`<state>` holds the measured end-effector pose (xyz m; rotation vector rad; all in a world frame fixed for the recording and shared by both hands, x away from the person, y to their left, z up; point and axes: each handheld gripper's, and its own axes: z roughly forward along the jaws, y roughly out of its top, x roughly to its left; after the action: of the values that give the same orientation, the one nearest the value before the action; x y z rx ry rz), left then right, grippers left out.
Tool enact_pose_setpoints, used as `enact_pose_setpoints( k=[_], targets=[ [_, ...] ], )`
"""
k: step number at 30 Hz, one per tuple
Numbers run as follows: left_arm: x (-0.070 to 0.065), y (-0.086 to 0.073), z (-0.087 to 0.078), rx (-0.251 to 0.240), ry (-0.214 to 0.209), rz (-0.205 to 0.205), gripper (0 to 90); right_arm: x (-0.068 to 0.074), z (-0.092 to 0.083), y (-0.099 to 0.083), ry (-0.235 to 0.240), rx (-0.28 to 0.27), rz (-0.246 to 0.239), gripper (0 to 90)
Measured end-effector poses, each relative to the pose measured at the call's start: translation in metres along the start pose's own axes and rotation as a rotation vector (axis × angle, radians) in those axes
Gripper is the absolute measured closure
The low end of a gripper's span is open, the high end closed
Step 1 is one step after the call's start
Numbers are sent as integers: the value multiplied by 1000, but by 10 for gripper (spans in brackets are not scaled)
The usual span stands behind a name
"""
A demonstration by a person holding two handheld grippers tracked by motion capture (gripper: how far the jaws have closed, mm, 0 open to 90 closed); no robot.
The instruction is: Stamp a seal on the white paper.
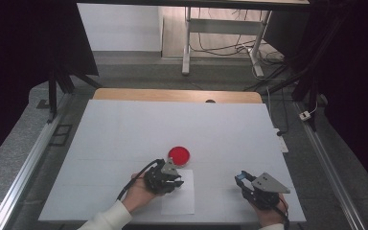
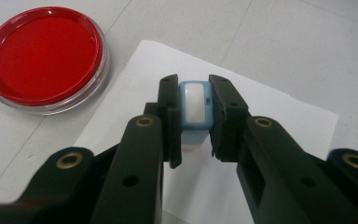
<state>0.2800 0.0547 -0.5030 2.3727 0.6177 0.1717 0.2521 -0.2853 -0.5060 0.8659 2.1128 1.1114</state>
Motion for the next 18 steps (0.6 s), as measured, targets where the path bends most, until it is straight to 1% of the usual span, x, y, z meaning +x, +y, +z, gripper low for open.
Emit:
enact_pose_setpoints(
  k=[6, 11, 18],
  targets=[
    [-1, 0, 0, 1, 6, 8, 761, 0, 0, 0, -1, 5, -3, 639],
    [-2, -1, 0, 3, 14, 23, 761, 0, 0, 0, 1, 4, -2, 639],
    [-3, -1, 0, 6, 20, 24, 762, 0, 0, 0, 0, 3, -1, 638]
  ],
)
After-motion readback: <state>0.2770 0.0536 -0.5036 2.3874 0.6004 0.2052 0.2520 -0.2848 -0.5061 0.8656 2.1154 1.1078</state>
